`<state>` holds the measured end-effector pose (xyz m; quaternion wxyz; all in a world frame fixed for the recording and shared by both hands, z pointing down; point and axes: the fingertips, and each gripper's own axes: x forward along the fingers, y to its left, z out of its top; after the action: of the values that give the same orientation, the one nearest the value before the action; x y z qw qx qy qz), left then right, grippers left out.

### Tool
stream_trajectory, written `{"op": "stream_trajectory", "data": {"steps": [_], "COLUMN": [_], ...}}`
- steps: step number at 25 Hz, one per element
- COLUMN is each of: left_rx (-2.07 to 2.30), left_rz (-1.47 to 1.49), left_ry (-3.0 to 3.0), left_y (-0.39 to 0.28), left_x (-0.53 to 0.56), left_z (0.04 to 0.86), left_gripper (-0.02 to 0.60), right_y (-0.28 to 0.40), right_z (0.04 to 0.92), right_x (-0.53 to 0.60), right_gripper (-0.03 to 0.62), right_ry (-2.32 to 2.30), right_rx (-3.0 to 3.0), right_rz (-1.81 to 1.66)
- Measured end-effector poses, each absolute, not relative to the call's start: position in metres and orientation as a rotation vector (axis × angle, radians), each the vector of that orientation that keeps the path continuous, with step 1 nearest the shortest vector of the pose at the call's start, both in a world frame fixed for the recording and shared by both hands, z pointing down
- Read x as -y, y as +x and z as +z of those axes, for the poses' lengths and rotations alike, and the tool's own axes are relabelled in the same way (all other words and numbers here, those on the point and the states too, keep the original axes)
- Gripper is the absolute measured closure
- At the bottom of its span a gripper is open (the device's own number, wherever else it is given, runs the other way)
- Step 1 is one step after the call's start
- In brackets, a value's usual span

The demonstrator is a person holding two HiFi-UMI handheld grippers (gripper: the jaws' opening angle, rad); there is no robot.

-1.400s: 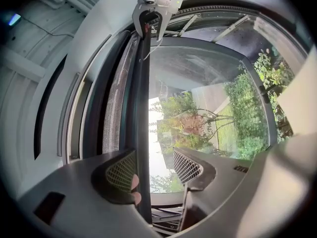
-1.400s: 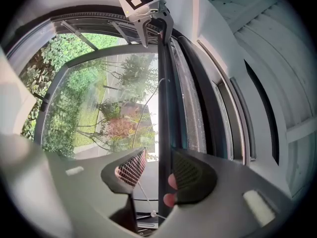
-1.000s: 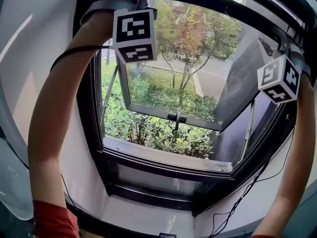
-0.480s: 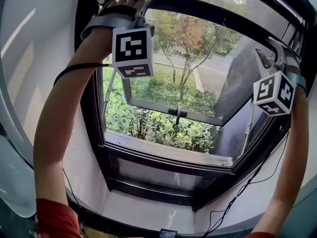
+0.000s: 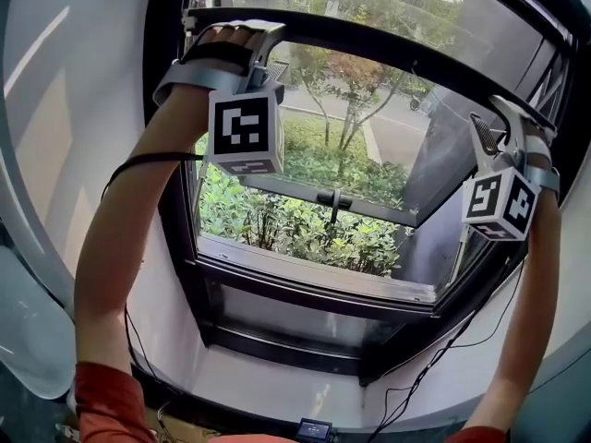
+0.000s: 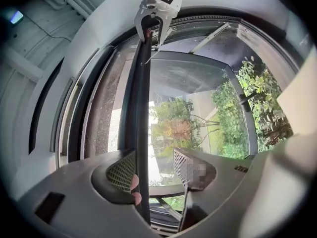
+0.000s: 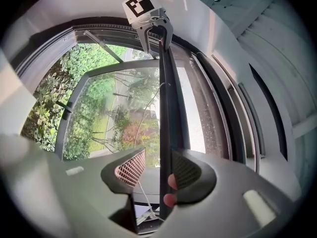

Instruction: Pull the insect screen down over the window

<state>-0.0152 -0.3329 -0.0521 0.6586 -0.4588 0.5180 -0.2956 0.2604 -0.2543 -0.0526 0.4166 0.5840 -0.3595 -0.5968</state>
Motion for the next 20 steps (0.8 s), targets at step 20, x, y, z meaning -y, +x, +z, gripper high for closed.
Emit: {"op": "stream_trajectory", "data": {"steps": [20], "left_rx": [-1.127], "left_rz": [-0.745], "left_ry": [-1.119], "left_y": [-0.014], "left_x": [0.329], "left_z": [0.018], "left_gripper": [0.353], "right_y": [0.259], "right_z": [0.015], "right_x": [0.252], "right_gripper": [0.418], "right_ry": [1.445], "right_rx": [0.969], "right_rz": [-1.419]}}
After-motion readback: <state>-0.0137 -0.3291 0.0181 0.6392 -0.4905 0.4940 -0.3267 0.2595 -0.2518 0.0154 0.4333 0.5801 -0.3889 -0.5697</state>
